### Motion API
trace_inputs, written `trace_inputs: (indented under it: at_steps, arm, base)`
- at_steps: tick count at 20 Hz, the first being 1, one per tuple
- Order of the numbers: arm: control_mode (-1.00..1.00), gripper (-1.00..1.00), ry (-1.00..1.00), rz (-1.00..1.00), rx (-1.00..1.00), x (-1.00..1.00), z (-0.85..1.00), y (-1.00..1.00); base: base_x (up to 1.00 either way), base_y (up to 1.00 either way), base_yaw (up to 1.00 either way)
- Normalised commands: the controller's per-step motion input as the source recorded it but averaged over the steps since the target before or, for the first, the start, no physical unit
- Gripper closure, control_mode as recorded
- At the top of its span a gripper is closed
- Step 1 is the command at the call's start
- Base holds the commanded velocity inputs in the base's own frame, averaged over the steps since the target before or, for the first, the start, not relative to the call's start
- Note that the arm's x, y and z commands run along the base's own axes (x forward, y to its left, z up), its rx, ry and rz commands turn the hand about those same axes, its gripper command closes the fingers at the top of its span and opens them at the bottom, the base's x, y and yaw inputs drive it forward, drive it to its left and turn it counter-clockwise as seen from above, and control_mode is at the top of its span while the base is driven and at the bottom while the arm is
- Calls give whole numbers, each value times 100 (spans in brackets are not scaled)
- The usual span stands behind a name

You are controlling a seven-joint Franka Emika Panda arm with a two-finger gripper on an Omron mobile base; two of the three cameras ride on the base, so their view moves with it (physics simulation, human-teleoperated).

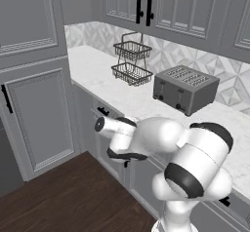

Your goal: Take a straw from the drawer in front and place it inside the glass cup on the dining counter.

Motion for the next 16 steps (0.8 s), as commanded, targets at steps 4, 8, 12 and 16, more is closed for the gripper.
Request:
trace_inputs:
  at_steps: [4,8,12,16]
  arm:
    - [-100,-100,0,0,-19,54,-63,-11]
    - [-100,-100,-4,0,-20,34,-52,-4]
    - [-100,-100,-3,-1,-18,33,-47,-9]
    - [-100,-100,-1,-4,-14,43,-43,-23]
  base:
    - [0,0,0]
    - [0,0,0]
    - [0,0,0]
    - [0,0,0]
